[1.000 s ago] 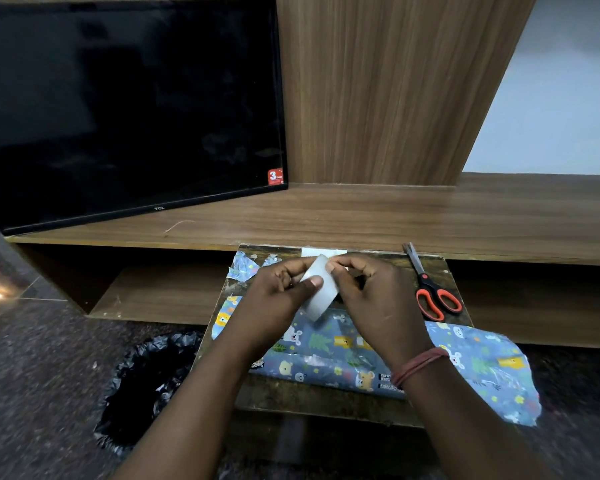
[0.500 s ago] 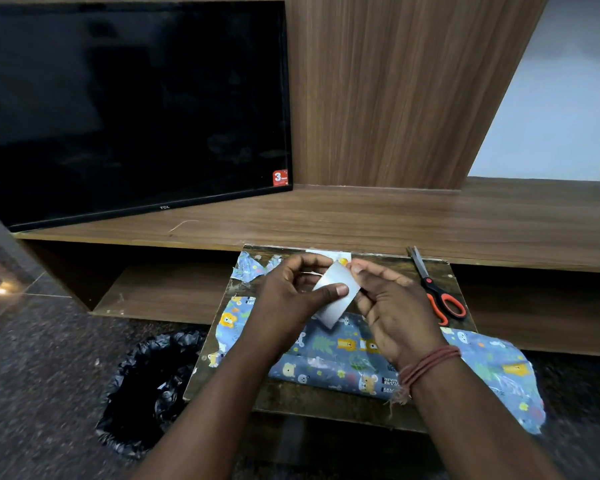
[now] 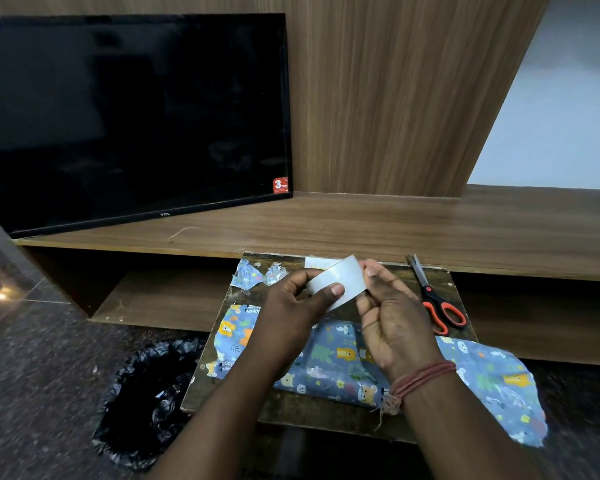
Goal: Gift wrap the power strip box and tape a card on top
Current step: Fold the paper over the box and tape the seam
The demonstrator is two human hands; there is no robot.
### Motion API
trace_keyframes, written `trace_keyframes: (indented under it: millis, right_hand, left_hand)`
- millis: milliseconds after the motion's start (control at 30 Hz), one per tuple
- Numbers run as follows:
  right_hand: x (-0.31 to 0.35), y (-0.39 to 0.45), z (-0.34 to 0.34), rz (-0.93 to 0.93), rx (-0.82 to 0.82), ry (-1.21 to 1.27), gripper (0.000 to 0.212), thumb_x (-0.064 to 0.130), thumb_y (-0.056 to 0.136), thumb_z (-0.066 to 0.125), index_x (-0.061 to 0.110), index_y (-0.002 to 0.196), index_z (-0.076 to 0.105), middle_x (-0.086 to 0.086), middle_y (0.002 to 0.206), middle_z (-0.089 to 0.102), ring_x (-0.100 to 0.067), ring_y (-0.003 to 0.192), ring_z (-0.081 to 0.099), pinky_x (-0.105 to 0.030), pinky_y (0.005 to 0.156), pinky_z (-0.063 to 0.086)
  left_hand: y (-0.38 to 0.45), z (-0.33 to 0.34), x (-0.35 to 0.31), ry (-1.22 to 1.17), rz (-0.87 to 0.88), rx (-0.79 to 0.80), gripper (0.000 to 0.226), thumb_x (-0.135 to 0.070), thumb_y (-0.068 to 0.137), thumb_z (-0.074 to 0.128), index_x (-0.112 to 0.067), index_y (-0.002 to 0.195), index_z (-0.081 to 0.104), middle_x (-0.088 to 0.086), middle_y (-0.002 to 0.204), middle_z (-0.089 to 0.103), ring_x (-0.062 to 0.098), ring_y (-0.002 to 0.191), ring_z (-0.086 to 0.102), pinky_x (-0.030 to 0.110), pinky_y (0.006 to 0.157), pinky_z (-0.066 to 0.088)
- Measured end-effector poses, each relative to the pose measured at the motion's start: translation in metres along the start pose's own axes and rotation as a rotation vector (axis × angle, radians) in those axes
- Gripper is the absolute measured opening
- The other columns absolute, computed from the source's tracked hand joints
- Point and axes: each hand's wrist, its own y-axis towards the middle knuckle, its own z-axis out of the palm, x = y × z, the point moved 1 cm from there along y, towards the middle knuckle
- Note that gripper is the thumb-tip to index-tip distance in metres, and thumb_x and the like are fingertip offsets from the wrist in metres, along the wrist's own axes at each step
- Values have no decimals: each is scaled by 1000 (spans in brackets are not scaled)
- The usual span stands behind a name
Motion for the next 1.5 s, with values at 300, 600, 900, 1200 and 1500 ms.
trace_keyframes:
  millis: [300,600,900,1200,1500]
  right_hand:
    - [10,2,1,1,82,-85,20,-7,99,49,-6,111,65,-20,108,73,-22,96,74,-31,80,62]
    - [2,9,-6,192,56,89,30,-6,102,37,-10,123,58,-22,123,66,-24,104,69,-28,80,60]
    - [2,-9,-4,-109,224,-638,19,29,95,67,18,110,70,-1,104,78,-16,99,73,-31,86,60]
    - [-4,5,-11,-53,304,-723,63,15,95,67,20,152,41,-1,125,71,-17,116,67,-45,107,49]
    - [-12,10,-15,43,366,-563,40,3,100,52,21,136,56,-8,112,74,-31,119,65,-48,109,46]
  left_hand:
    - [4,-11,-1,7,43,-46,32,7,99,55,-13,112,76,8,109,78,28,105,73,36,88,61]
    - [3,4,1,-328,-213,2,63,-28,79,79,-25,138,58,9,127,68,33,116,68,53,98,55]
    - [6,-3,-2,-300,-47,-28,76,-12,74,75,-18,146,54,5,126,72,16,111,69,24,87,57]
    - [8,-10,-3,-223,8,-43,63,-15,79,72,-18,140,60,2,125,73,25,120,67,41,101,54]
    - [9,-5,-1,-321,-41,-225,68,-15,71,88,-10,133,61,9,125,72,35,112,70,48,92,58]
